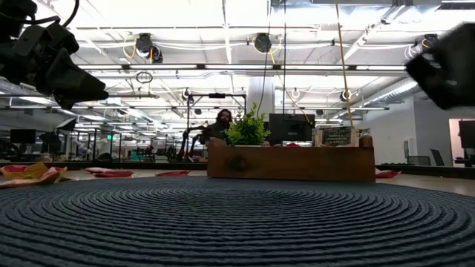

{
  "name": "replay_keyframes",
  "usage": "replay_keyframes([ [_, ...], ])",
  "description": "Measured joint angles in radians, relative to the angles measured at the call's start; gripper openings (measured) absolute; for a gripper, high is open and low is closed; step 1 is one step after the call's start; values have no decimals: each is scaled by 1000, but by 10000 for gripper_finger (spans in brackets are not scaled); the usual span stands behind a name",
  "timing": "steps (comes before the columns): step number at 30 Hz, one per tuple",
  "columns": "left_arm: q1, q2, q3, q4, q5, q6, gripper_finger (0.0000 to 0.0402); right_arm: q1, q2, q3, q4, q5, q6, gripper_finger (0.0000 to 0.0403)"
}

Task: Pick & Place Tea
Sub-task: Adjust the mat on the table

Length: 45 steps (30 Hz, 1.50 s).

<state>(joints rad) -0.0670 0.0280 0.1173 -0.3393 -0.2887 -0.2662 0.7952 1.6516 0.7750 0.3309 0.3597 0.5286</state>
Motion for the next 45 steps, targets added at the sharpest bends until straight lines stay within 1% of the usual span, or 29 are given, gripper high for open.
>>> replay_keyframes([
  [4,0,0,0,0,0,0,161,-24,1,0,-32,163,-3,233],
  [6,0,0,0,0,0,0,161,-42,13,0,-56,187,9,230],
  [8,0,0,0,0,0,0,161,-54,32,0,-76,183,22,221],
  [10,0,0,0,0,0,0,161,-64,60,0,-83,153,35,205],
  [13,0,0,0,0,0,0,161,-69,101,0,-82,105,35,172],
  [17,0,0,0,0,0,0,161,-69,126,0,-86,54,46,111],
  [22,0,0,0,0,0,0,161,-65,127,2,-121,-3,110,18],
  [23,0,0,0,0,0,0,161,-65,126,3,-137,-15,117,9],
  [26,0,0,0,0,0,0,161,-62,122,6,-213,-31,176,9],
  [28,0,0,0,0,0,0,161,-62,122,6,-294,-62,213,5],
  [32,0,0,0,0,0,0,161,-62,121,6,-446,-90,261,3],
  [35,0,0,0,0,0,0,161,-61,119,6,-521,-99,271,1],
  [41,0,0,0,0,0,0,161,-60,117,8,-598,-94,282,1],
  [45,0,0,0,0,0,0,161,-59,115,7,-627,-48,281,1],
])
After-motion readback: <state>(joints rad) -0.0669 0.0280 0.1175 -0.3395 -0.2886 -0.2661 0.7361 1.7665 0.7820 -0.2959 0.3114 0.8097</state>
